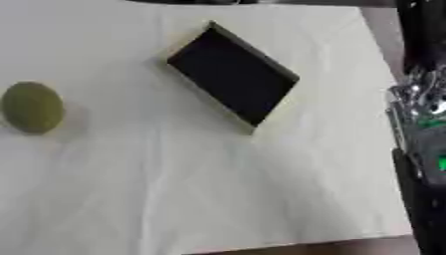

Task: Pick up objects on the table and place them in the box.

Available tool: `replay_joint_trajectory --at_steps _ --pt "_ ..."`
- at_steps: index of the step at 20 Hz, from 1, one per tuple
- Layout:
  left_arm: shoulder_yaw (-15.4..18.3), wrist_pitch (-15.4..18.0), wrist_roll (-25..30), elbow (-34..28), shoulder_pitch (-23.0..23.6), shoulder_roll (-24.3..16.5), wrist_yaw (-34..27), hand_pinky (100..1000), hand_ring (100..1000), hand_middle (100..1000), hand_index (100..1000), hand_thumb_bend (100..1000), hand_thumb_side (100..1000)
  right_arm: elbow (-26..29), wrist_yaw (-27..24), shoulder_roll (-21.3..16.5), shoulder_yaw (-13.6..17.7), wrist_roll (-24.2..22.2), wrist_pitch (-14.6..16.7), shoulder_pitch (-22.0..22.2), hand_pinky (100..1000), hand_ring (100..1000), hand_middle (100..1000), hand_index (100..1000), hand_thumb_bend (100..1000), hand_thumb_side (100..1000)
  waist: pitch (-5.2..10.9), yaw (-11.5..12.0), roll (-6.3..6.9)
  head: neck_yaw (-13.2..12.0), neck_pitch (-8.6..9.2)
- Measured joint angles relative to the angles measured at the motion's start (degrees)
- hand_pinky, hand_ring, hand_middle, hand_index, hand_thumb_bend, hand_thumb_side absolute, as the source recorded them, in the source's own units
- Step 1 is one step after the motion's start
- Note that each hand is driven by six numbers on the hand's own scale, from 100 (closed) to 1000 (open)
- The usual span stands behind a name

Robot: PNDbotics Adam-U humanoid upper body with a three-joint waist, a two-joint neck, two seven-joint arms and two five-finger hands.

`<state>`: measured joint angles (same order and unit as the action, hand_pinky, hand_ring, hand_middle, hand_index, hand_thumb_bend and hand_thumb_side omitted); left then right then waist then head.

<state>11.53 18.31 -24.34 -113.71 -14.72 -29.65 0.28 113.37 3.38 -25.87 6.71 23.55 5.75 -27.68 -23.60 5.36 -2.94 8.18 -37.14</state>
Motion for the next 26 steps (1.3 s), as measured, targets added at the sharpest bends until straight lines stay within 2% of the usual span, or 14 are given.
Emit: replay_joint_trajectory --at_steps 16,21,26 --pt "0.33 0.05 0.04 0.00 0.79 -0.44 0.54 707 754 662 816 143 397 0.00 0.00 -0.25 0.00 -0.02 -0.02 0.05 833 699 634 726 100 616 0.00 -0.04 0.03 -0.02 0.00" --pt "-0.12 -0.14 0.26 0.00 4.20 -4.98 4.51 726 774 698 849 181 346 0.00 0.01 -0.46 0.00 -0.05 -0.05 0.10 833 699 634 726 100 615 0.00 -0.10 0.40 -0.02 -0.02" --pt "-2.01 -2.00 2.27 0.00 7.61 -11.31 13.28 750 791 724 864 223 330 0.00 0.01 -0.69 -0.02 -0.08 -0.08 0.20 833 699 634 726 100 616 0.00 -0.19 0.53 -0.02 -0.03"
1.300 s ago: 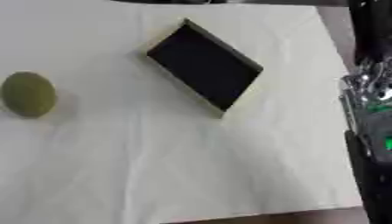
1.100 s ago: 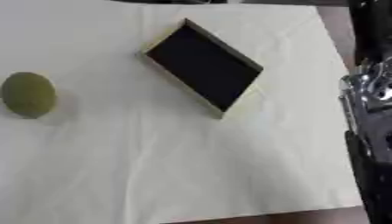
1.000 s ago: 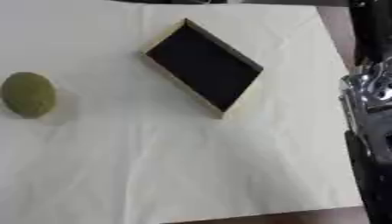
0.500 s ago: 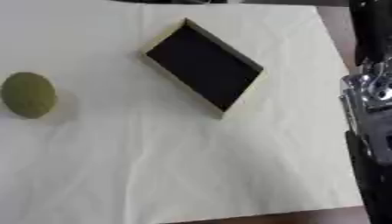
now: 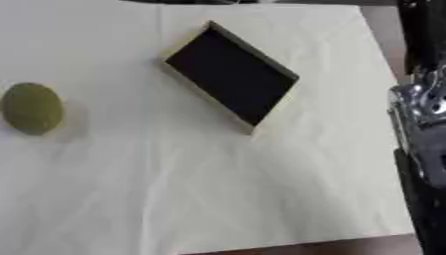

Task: Pick up objects on the table and place them in the box.

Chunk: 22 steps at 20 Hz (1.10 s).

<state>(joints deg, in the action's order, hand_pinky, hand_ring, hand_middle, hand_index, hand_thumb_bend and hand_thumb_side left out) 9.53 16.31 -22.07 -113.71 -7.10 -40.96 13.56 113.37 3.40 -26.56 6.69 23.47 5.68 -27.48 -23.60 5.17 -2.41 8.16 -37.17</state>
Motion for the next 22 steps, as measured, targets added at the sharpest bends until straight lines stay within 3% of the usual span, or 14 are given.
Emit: replay_joint_trajectory --at_steps 4,11,14,19,22 --pt "-2.12 -1.67 2.47 0.00 1.31 -4.16 5.58 763 794 734 871 239 315 0.00 0.01 -0.24 0.00 -0.07 -0.06 0.03 833 699 634 726 100 617 0.00 -0.04 0.07 -0.01 0.00" --pt "-5.24 -1.65 9.31 -0.01 3.19 -8.61 12.14 811 828 776 905 253 380 0.00 0.01 -0.25 -0.11 -0.25 -0.20 0.05 833 700 634 727 100 620 -0.01 0.11 0.25 -0.18 0.00" --pt "-6.09 -1.28 13.89 -0.01 3.47 -9.44 14.11 811 828 776 903 263 322 0.00 0.01 -0.25 -0.30 -0.27 -0.21 0.05 833 700 634 727 100 621 -0.01 0.08 0.28 0.03 0.00" --pt "-6.65 0.93 20.13 -0.01 3.62 -10.21 14.68 844 853 812 939 414 233 0.00 0.01 -0.40 -0.37 -0.37 -0.27 0.03 833 700 634 727 100 623 -0.10 0.13 0.52 0.78 0.00" --pt "-6.68 2.15 23.91 -0.01 3.93 -10.56 15.98 853 858 818 940 447 212 0.00 0.01 -0.68 -0.38 -0.40 -0.29 0.01 834 701 634 727 100 623 -0.37 0.16 0.53 0.83 0.00"
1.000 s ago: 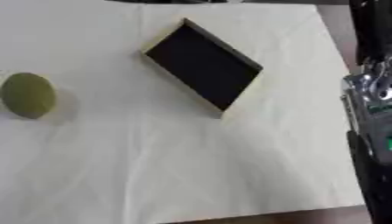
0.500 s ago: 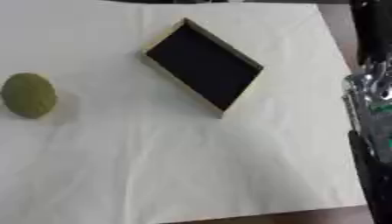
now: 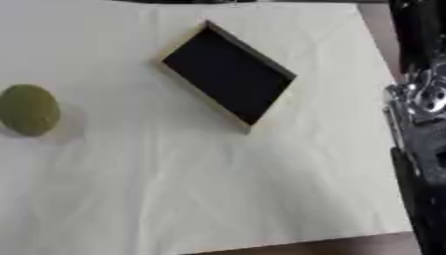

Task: Pick up objects on the table and place them in the box.

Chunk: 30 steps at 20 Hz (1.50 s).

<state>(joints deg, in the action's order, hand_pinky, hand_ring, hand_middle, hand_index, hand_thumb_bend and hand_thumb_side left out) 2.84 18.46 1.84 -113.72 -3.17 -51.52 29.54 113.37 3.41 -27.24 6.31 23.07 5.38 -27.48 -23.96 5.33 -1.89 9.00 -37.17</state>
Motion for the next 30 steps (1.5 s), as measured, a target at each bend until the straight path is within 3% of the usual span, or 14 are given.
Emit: replay_joint_trajectory --at_steps 4,12,16,23,26,30 --pt "-0.11 1.10 5.08 -0.01 0.02 -0.55 1.43 864 865 827 961 430 215 0.00 0.00 -0.04 -0.05 -0.01 -0.01 -0.01 834 701 634 727 100 627 -0.05 0.00 -0.02 -0.01 0.00" --pt "-0.33 2.22 12.35 -0.01 0.04 -1.45 1.83 901 891 859 963 489 205 0.00 0.00 -0.04 -0.31 -0.22 0.01 -0.21 834 701 634 727 100 624 -0.09 0.00 -0.17 -0.05 0.00" --pt "-1.71 2.60 14.99 -0.01 -0.39 -2.89 2.39 913 900 863 963 528 194 0.00 0.00 -0.04 -0.32 -0.34 0.09 -0.22 834 702 634 727 100 623 -0.09 -0.08 -0.22 -0.22 0.00" --pt "-4.79 3.45 17.85 -0.01 -3.38 -4.48 1.81 967 958 891 981 594 261 0.00 0.00 -0.04 -0.36 -0.45 0.12 -0.25 834 702 634 727 100 623 -0.09 -0.46 -0.29 -0.48 0.01" --pt "-6.26 3.05 18.37 -0.02 -5.30 -5.53 1.06 989 1000 921 997 618 300 0.00 -0.01 -0.04 -0.41 -0.62 0.11 -0.25 835 703 634 727 100 625 -0.09 -0.68 -0.20 -0.80 0.01" --pt "-7.24 -0.16 18.10 -0.02 -7.08 -6.01 1.25 986 1000 924 1000 632 243 0.00 -0.02 -0.04 -0.67 -0.74 0.05 -0.25 835 703 634 727 100 628 -0.09 -0.74 -0.03 -0.89 0.01"
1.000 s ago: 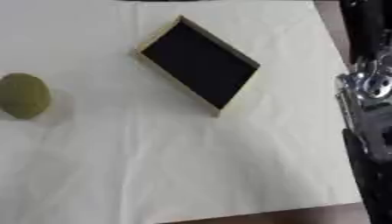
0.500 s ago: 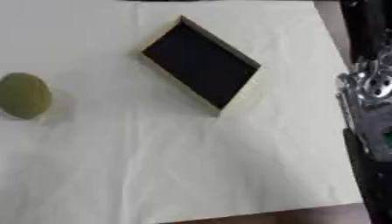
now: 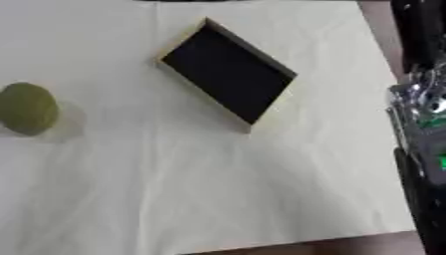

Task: Pick up objects on the table and place them in the box.

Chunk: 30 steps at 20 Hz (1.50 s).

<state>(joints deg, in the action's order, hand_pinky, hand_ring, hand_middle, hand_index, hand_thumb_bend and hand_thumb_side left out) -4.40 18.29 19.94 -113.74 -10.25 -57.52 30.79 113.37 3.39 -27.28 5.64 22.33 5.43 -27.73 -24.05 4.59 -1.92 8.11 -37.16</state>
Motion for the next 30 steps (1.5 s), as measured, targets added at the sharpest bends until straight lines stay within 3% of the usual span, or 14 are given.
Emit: replay_joint_trajectory --at_steps 7,15,22,30 --pt "-0.96 -8.27 -1.38 0.00 -5.57 0.08 1.69 979 997 910 991 631 171 0.00 -0.04 0.00 -0.07 -0.21 -0.07 0.00 835 704 634 728 100 629 0.01 -0.32 0.13 -0.51 -0.01" --pt "-3.56 -14.80 4.37 0.74 -12.81 1.15 1.93 985 1000 908 990 653 156 0.00 -0.21 0.03 -0.38 -0.39 -0.18 0.00 836 705 634 728 100 631 0.11 -1.10 0.40 -1.45 -0.08" --pt "-5.39 -16.48 7.60 9.06 -17.47 3.48 3.37 977 994 900 987 633 142 0.00 -0.32 0.07 -0.49 -0.57 -0.35 0.01 837 705 634 728 100 636 0.12 -1.40 0.44 -2.00 -0.13" --pt "-6.74 -15.14 8.13 18.04 -23.74 7.63 1.90 958 982 880 980 567 128 0.00 -0.45 0.50 -0.73 -0.77 -0.33 0.01 837 706 634 728 100 639 0.13 -1.49 0.40 -2.46 -0.39"
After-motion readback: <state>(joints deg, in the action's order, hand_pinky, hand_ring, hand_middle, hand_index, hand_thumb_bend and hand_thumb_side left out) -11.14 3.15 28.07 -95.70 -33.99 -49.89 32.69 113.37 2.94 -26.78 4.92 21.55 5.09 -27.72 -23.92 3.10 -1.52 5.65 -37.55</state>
